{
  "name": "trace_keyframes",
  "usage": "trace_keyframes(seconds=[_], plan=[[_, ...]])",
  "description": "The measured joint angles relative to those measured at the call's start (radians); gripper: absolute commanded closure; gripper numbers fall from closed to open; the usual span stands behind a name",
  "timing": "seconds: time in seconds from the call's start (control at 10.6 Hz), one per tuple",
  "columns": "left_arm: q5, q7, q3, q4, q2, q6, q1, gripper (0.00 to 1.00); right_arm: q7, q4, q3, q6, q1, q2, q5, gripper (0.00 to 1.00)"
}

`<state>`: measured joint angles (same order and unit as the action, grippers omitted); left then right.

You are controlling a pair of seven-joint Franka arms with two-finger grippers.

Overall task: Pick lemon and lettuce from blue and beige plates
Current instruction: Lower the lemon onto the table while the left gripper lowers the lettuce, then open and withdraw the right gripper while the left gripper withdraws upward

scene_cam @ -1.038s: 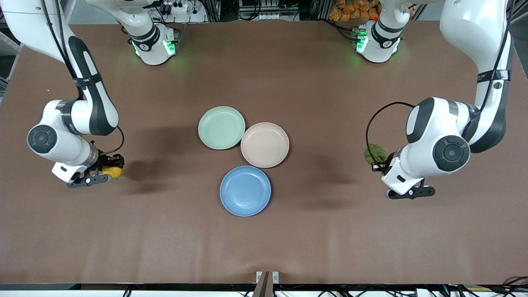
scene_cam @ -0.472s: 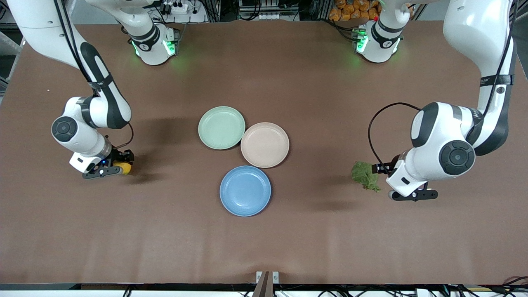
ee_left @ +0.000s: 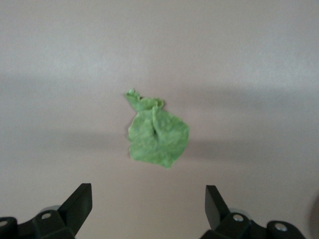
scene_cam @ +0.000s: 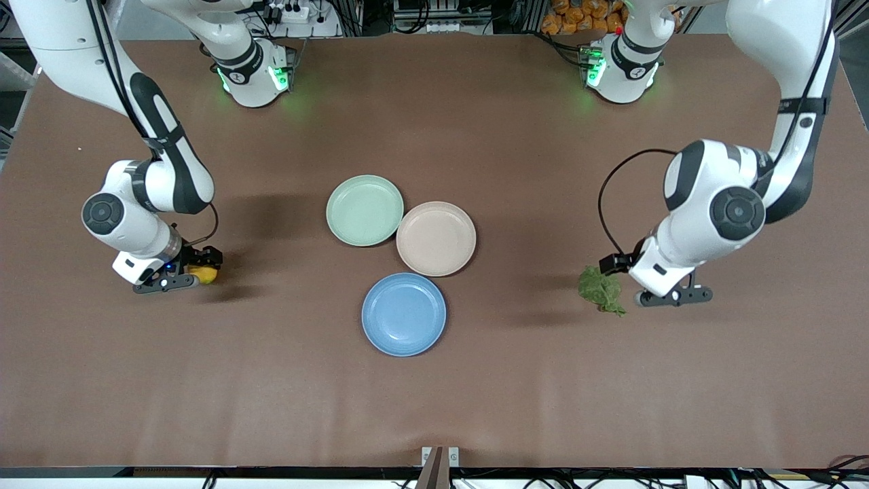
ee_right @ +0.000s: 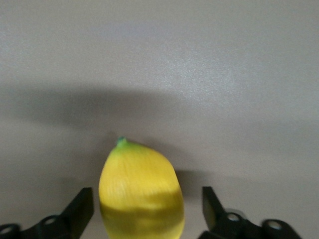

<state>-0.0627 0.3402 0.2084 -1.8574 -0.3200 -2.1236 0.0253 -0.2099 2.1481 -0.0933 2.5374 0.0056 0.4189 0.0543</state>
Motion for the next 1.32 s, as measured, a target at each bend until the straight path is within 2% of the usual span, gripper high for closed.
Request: trace_keyframes(seconds=[0.28, 0.66, 0.85, 1.04, 1.32], plan=[[0.003, 0.042, 0.002, -0.123, 0.111, -0.021, 0.001, 0.0, 0.0, -0.114, 0.001, -0.257, 0.0, -0.051, -0.002, 0.0], [0.003, 0.053, 0.01, -0.213, 0.203, -0.027, 0.001, 0.0, -0.004, -0.315, 0.001, -0.617, 0.0, -0.128, -0.001, 0.0], [0.003, 0.053, 0.012, -0.255, 0.244, -0.03, 0.001, 0.0, -0.006, -0.42, 0.001, -0.722, 0.0, -0.146, 0.001, 0.0], [0.003, 0.053, 0.012, -0.253, 0.271, -0.044, 0.001, 0.0, -0.008, -0.483, 0.0, -0.742, -0.001, -0.159, 0.045, 0.0], [0.003, 0.053, 0.012, -0.149, 0.284, -0.014, 0.0, 0.0, -0.007, -0.583, 0.0, -0.85, -0.001, -0.177, 0.068, 0.0]])
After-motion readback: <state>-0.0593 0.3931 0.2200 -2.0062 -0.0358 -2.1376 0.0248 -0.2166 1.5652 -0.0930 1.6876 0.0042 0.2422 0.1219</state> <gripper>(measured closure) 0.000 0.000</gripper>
